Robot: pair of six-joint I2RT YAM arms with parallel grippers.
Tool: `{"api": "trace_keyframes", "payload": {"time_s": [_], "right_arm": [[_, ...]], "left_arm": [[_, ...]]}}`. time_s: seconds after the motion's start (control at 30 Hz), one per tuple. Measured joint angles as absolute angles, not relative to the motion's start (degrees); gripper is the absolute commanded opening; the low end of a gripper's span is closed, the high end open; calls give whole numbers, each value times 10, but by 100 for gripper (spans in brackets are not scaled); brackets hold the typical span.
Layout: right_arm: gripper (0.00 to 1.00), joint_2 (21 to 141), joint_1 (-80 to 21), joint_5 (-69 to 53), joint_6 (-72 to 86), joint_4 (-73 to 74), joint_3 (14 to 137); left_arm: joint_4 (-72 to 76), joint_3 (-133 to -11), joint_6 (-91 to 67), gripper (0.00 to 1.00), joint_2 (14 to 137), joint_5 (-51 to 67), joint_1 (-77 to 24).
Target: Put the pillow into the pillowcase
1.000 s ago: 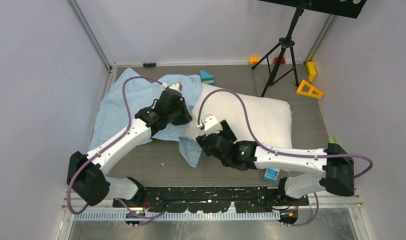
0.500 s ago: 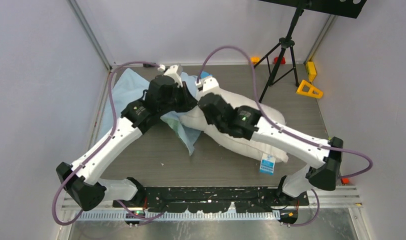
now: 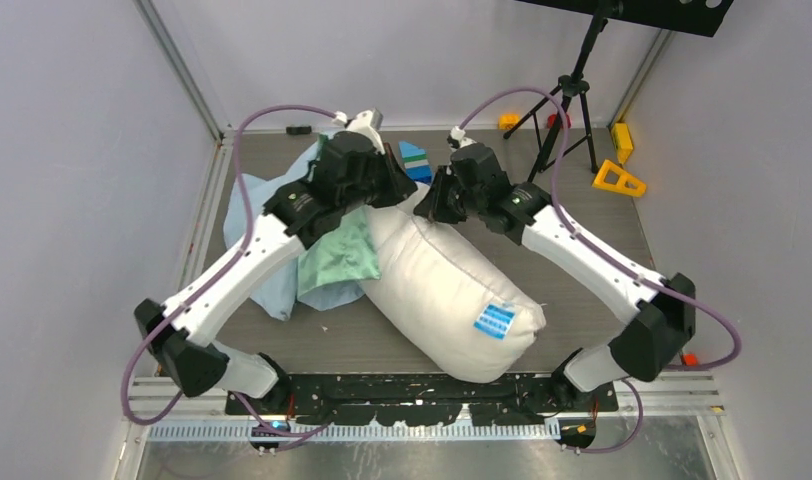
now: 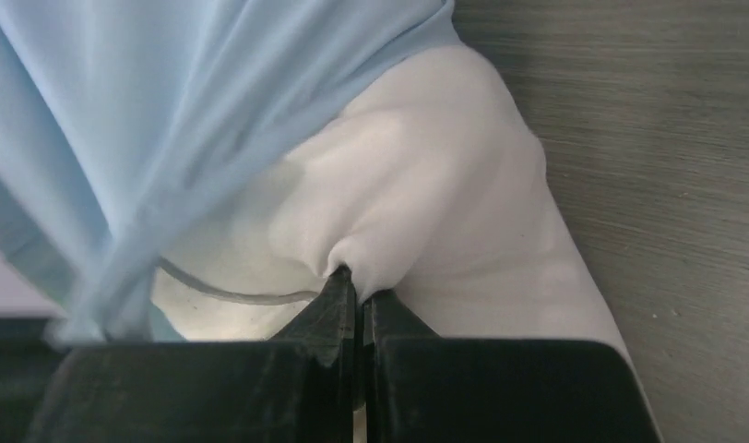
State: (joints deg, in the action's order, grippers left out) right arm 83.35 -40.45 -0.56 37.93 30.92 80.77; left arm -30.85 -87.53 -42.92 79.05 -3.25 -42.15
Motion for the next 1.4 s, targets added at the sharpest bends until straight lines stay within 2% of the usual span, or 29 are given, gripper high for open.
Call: {"api": "trace_keyframes", "payload": {"time_s": [0.03,0.13,0.2,0.27,0.43,0.67,0.93,1.03,1.23,1.3,1.4], "right_arm": [[0,851,-382,-32,394,287,787],[0,889,-345,-70,420,242,760],[0,900,-329,-81,427,223,756],[0,900,-325,-90,431,211,756],[0,900,-330,-98,433,184,756],[0,901,-330,-98,433,183,757],[0,901,-330,-98,433,189,761],[0,901,-330,-98,433,191,763],[0,901,-329,-97,433,192,763],[0,901,-329,-97,433,192,763],[0,901,-329,-97,433,194,764]], "left_arm": [[-309,-871,-432,29,809,-32,-422],[-307,-869,-425,57,846,-28,-425],[-310,-869,-410,68,851,-27,-431],[-317,-876,-388,74,841,-35,-436],[-380,-882,-343,86,756,-86,-449],[-430,-806,-331,85,602,-152,-450],[-404,-649,-341,89,623,-165,-457],[-394,-623,-343,83,640,-172,-459],[-359,-623,-353,51,641,-246,-461],[-349,-624,-350,34,639,-268,-461],[-342,-638,-329,1,648,-285,-461]]}}
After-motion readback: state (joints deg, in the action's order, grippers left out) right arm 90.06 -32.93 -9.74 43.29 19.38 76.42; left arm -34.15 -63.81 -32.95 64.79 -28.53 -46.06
